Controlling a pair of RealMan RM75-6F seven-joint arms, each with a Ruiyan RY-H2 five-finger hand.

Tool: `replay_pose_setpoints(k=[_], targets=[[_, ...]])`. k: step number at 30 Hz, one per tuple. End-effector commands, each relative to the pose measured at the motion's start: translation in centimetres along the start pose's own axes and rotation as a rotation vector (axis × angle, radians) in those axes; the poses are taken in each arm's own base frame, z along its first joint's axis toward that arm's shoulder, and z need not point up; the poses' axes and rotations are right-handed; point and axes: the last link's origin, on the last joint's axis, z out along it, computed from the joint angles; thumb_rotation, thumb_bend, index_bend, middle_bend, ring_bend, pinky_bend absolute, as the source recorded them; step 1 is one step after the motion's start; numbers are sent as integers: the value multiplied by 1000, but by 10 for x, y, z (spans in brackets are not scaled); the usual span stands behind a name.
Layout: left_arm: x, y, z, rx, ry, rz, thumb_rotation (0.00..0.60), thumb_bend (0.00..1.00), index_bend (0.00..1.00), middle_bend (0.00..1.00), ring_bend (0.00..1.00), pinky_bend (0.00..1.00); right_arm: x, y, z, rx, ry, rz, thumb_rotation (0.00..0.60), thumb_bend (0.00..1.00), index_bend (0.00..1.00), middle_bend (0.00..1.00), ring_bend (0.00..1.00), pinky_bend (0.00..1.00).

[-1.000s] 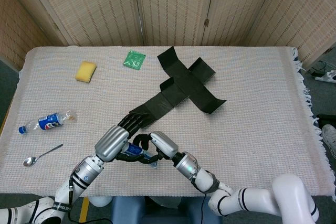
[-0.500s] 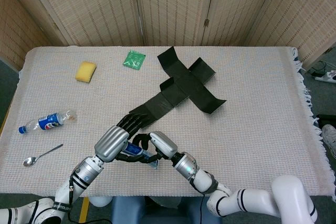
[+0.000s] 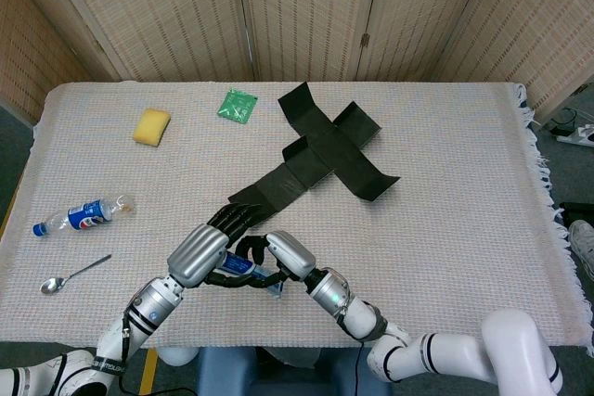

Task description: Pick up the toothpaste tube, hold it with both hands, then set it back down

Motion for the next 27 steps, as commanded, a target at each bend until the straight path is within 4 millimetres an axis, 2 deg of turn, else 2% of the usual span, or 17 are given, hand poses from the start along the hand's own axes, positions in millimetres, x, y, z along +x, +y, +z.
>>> replay_pose_setpoints(k=[1, 6, 9, 15, 18, 22, 24, 27], targets=[[8, -3, -1, 11, 34, -19, 0, 108, 56, 60, 18, 0, 4, 5, -3, -22, -25, -22, 600, 820, 854, 740, 718, 559], [20, -13, -9, 35, 78, -20, 0, 108, 55, 60, 18, 0, 20, 14, -4, -85, -59, -116, 600, 820, 854, 737, 713, 558], [24, -22, -16, 59, 93, 0, 0, 108, 55, 60, 18, 0, 33, 21, -4, -146, -101, -252, 600, 820, 838, 719, 694, 558], [27, -40, -28, 121, 115, 86, 0, 108, 55, 60, 18, 0, 45, 34, -2, -237, -171, -561, 600, 819, 685, 610, 599, 535], [28, -47, -33, 152, 121, 98, 0, 108, 55, 60, 19, 0, 43, 41, -2, -287, -228, -664, 600, 820, 530, 490, 493, 462], [31, -59, -41, 195, 131, 112, 0, 108, 55, 61, 19, 0, 43, 41, -4, -319, -270, -746, 600, 820, 161, 224, 288, 299], [33, -67, -45, 226, 136, 111, 0, 108, 55, 60, 20, 0, 44, 37, -5, -326, -258, -742, 600, 820, 41, 141, 224, 244], [38, -79, -51, 268, 147, 105, 0, 109, 55, 61, 19, 0, 52, 29, -9, -324, -220, -729, 600, 819, 0, 88, 188, 220]])
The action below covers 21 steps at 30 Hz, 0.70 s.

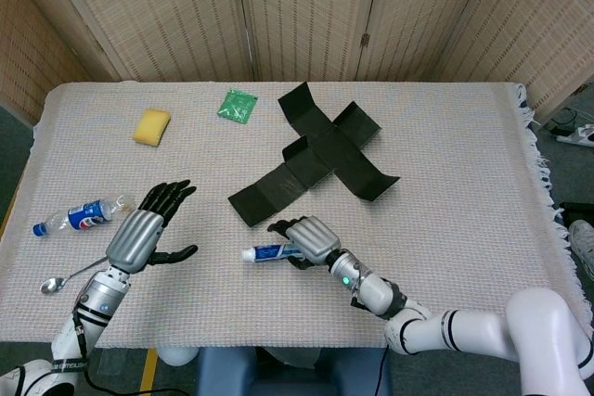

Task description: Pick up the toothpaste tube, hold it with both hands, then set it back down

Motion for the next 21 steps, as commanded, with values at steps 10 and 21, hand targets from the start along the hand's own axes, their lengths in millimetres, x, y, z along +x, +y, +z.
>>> replay_pose_setpoints(k=[10, 21], targets=[[26, -60, -21, 178, 110, 109, 2, 108, 87, 60, 30, 0, 63, 44, -83, -104, 277, -10, 600, 819, 78, 187, 264, 227], [36, -91, -64, 301, 188, 311, 460, 129, 102, 78, 65, 0, 72, 110, -210, -304, 451, -118, 600, 794, 164, 186, 261, 229]])
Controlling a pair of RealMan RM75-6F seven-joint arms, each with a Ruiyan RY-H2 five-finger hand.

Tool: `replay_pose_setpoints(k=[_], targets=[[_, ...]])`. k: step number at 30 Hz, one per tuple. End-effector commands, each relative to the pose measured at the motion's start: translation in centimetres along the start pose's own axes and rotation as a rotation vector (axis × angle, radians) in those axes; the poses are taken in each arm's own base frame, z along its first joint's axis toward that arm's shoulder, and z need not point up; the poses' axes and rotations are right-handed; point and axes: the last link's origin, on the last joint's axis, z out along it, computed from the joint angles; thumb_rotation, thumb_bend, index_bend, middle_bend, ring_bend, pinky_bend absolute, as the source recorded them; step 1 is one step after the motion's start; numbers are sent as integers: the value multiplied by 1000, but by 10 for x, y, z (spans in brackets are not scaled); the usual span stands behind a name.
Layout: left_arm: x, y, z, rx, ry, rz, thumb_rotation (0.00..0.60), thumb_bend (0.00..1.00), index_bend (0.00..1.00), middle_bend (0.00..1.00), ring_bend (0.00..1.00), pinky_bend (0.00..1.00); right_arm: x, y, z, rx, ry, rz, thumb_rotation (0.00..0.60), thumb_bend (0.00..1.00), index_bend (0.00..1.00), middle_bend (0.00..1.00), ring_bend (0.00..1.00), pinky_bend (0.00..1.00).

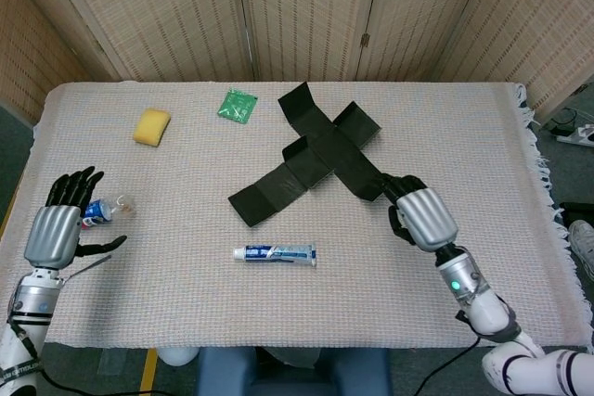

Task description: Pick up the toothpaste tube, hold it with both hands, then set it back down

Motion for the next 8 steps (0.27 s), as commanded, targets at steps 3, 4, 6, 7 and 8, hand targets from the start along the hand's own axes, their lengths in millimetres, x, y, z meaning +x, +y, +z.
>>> replay_pose_setpoints(k=[3, 4, 6, 7, 8], targets=[[-3, -12, -29, 34, 27, 59, 519, 128, 107, 88, 71, 0, 17, 43, -67, -125, 64, -11, 600, 727, 94, 158, 229, 221], [-4, -13, -34, 40, 21, 59, 551, 128, 108, 89, 72, 0, 19, 47, -75, -140, 78, -6, 600, 720, 82, 152, 222, 219], [-5, -15, -46, 62, 1, 58, 561, 128, 110, 89, 72, 0, 22, 56, -94, -174, 110, -2, 600, 716, 77, 149, 217, 215], [-6, -15, -51, 71, -7, 56, 561, 128, 110, 89, 72, 0, 23, 59, -101, -188, 122, 0, 600, 716, 77, 149, 215, 214], [-6, -15, -55, 81, -14, 53, 560, 128, 110, 89, 72, 0, 23, 62, -108, -203, 130, 0, 600, 716, 77, 149, 215, 213]])
